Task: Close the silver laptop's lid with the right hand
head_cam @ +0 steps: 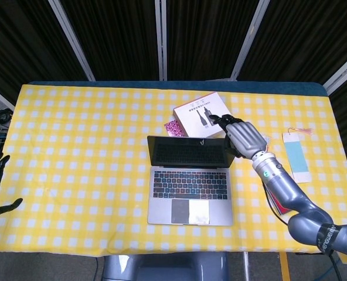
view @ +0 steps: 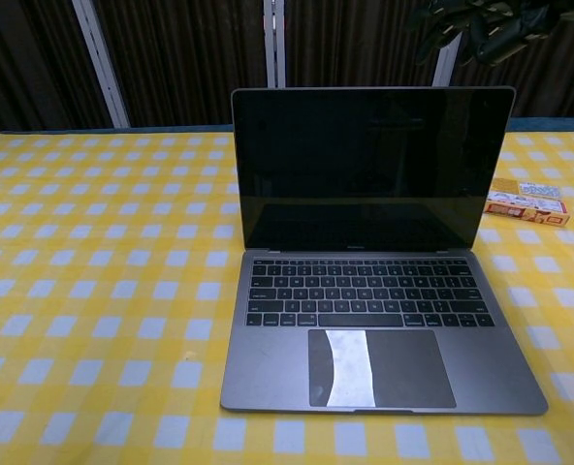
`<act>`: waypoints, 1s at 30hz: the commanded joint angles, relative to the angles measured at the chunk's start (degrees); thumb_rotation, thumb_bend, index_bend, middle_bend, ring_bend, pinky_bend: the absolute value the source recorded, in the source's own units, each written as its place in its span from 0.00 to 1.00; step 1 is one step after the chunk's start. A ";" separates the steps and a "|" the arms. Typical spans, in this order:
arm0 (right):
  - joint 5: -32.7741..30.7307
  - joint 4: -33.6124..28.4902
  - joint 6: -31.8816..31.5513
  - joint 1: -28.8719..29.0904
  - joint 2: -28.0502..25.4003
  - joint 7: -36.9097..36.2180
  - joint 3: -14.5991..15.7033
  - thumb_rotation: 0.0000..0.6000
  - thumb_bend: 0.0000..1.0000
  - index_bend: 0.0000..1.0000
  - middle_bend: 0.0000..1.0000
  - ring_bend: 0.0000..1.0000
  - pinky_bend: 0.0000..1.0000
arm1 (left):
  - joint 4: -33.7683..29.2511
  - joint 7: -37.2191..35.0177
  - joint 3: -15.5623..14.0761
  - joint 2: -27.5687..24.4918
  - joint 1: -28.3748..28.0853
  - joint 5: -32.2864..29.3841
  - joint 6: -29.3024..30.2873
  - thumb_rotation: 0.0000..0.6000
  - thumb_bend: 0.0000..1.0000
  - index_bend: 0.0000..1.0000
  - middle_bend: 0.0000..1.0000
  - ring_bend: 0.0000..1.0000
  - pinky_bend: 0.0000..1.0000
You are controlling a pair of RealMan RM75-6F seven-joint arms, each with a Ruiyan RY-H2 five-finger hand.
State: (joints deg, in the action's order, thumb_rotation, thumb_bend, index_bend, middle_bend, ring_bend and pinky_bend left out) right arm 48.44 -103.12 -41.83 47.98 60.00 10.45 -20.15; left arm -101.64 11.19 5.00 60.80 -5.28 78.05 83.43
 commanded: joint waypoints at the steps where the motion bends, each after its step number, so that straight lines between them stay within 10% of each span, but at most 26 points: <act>1: -4.08 0.92 -0.31 2.54 1.87 2.79 1.38 1.00 1.00 0.13 0.21 0.13 0.22 | 0.00 0.01 -0.04 0.02 -0.06 -0.01 -0.09 1.00 0.00 0.00 0.00 0.00 0.00; 30: -3.90 -8.44 1.51 4.84 -2.67 2.66 5.84 1.00 1.00 0.27 0.36 0.28 0.32 | 0.07 0.40 -0.17 0.25 -0.22 -0.45 0.02 1.00 0.00 0.00 0.00 0.00 0.00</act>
State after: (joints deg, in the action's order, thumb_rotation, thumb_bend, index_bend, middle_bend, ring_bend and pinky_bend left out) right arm 43.27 -110.49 -40.63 53.37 58.02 13.64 -14.67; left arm -101.58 11.60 4.83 61.05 -5.50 77.60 83.45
